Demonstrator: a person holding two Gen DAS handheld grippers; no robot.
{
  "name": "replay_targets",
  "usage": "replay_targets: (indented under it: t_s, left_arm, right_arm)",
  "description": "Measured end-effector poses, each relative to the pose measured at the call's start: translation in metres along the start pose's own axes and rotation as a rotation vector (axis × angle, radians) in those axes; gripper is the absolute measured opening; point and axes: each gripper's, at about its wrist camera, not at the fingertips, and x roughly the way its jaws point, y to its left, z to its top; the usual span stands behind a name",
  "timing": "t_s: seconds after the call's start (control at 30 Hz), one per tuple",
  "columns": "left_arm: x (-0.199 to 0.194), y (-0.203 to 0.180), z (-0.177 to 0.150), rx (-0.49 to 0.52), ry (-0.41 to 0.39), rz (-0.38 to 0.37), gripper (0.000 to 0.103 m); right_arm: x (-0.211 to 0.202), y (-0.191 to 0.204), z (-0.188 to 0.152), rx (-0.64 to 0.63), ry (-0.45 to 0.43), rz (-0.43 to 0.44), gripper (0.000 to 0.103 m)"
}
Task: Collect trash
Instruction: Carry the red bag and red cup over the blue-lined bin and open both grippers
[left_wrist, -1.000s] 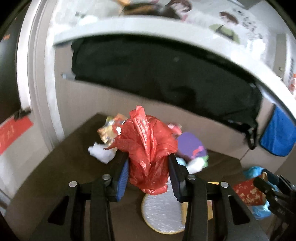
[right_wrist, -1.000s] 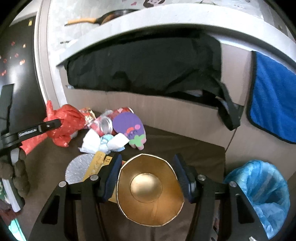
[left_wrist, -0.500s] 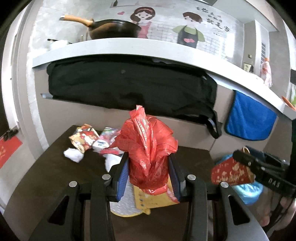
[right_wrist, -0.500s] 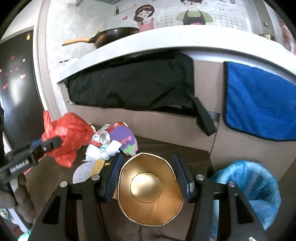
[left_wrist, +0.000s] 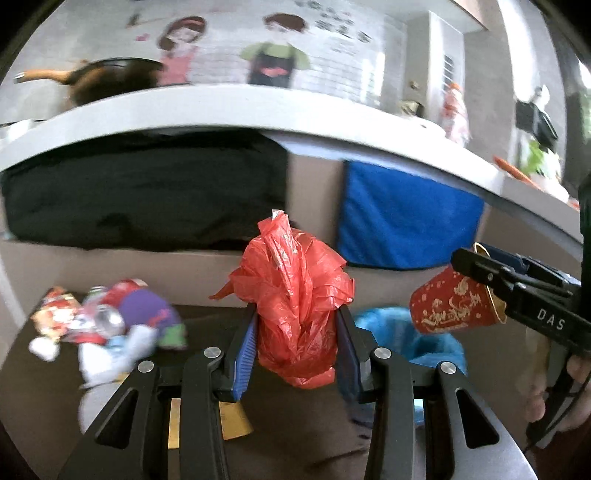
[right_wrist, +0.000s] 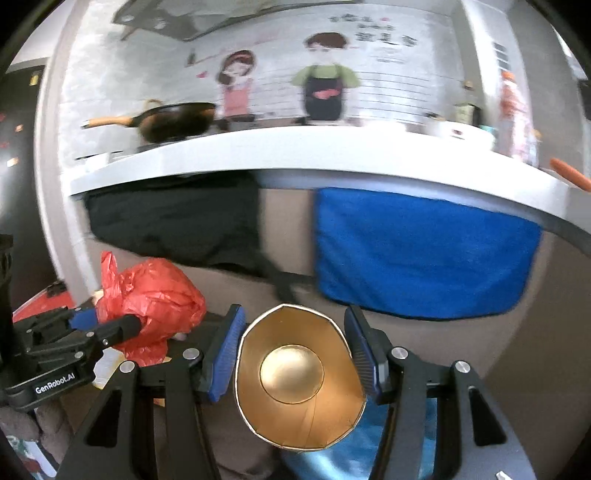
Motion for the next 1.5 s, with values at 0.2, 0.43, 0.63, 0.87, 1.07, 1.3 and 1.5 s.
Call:
replay_targets:
  t_s: [0.2,0.43,0.63,0.87,1.07,1.3,1.5]
  left_arm:
    - [0.051,-0.048,-0.001,0.039,0.078,-0.066,0.042]
    - [0.088,-0.085,-0.013,0.074,0.134,-0.089,0.042]
    - [0.107,-0.093,-0.019,0.08,0.167,-0.083,0.042]
    - [0.123,-0.092,-0.023,0.057,0.204,-0.112,0.042]
    - [0.138,-0.092,-0.026,0.023,0.242,-0.152,0.042]
    - [0.152,-0.09,-0.031,0.006,0.26,-0.169,0.043]
    - [0.152,-0.075,-0.027,-0.055,0.247,-0.234,0.064]
  right_arm:
    - [0.01,-0.058,-0.021,0.042,0.04,-0.1,0.053]
    - [0.021,-0.099,-0.05,0.102,0.076,-0.127,0.053]
    - [0.036,-0.116,-0.066,0.136,0.099,-0.127,0.053]
    - [0.048,-0.128,-0.075,0.163,0.112,-0.123,0.053]
    - [0.057,-0.135,-0.078,0.184,0.118,-0.128,0.054]
    - [0.064,-0.138,-0.08,0.196,0.12,-0.117,0.061]
    - [0.063,-0.132,-0.079,0.163,0.095,-0.155,0.064]
